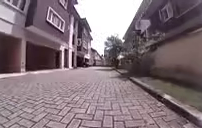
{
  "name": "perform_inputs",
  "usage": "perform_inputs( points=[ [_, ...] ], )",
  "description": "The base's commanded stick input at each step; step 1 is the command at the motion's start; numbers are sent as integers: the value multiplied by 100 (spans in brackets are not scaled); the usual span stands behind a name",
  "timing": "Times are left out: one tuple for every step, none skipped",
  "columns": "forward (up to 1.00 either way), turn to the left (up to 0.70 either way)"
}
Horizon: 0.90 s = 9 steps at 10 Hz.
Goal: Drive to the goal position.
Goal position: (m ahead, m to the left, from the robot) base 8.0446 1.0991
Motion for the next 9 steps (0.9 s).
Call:
perform_inputs(
  points=[
    [50, 0],
    [50, 0],
    [50, 0],
    [50, 0],
    [50, 0],
    [50, 0],
    [50, 0],
    [50, 0],
    [50, 0]
  ],
)
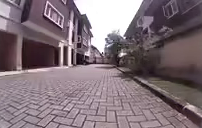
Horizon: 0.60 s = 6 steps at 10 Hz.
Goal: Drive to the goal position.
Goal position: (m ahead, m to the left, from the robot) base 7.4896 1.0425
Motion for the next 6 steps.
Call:
perform_inputs(
  points=[
    [50, 0],
    [50, 0],
    [50, -3],
    [50, -19],
    [50, -28],
    [50, -7]
  ],
)
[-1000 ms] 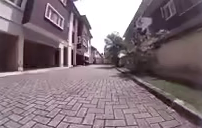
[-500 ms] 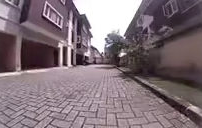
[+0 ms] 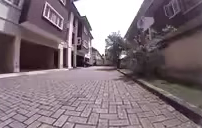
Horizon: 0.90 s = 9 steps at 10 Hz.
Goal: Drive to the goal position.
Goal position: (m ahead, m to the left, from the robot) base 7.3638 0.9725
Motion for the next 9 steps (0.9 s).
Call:
perform_inputs(
  points=[
    [50, 0],
    [50, 0],
    [50, 0],
    [50, 0],
    [50, 0],
    [50, 0],
    [50, 0],
    [50, 0],
    [50, 0]
  ],
)
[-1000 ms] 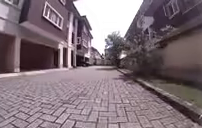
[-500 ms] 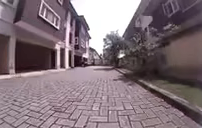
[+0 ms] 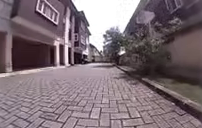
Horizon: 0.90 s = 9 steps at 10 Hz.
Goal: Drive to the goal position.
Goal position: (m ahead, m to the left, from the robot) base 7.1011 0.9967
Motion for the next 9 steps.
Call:
perform_inputs(
  points=[
    [50, 0],
    [50, 0],
    [50, 0],
    [50, 0],
    [50, 0],
    [50, 0],
    [50, 0],
    [50, 0],
    [50, 0]
  ],
)
